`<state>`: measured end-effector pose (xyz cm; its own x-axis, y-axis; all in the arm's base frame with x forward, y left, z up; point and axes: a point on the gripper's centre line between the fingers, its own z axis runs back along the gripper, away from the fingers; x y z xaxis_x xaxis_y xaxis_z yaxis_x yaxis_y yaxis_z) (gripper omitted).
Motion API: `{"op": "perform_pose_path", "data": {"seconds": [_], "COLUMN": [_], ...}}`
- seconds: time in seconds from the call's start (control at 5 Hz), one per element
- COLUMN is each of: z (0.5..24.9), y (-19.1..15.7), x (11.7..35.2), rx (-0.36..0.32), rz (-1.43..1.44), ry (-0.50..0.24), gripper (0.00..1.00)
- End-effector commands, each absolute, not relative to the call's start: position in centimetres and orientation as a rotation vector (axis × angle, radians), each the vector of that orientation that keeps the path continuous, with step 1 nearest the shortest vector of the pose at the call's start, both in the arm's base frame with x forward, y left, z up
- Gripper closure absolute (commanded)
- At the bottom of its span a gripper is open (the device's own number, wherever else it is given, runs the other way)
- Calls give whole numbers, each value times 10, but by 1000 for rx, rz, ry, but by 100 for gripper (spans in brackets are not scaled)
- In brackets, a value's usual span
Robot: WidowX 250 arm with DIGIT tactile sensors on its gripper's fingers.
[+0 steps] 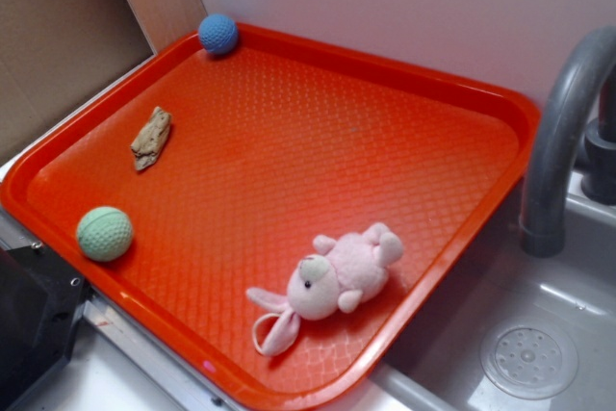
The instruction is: Grab the pink bunny.
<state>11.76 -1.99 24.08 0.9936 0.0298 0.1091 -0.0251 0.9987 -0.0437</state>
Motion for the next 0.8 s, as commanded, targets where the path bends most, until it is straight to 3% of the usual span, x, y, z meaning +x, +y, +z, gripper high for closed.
{"op": "perform_pose_path", "data": {"seconds": [0.0, 0.4, 0.6], "z": [228, 173, 144], "y": [-78, -143, -162], "x": [157, 186, 185], "rx": [-86, -82, -75], "rz": [-40, -215, -279], "ry": [-180, -176, -144], "gripper": [0, 0, 0]}}
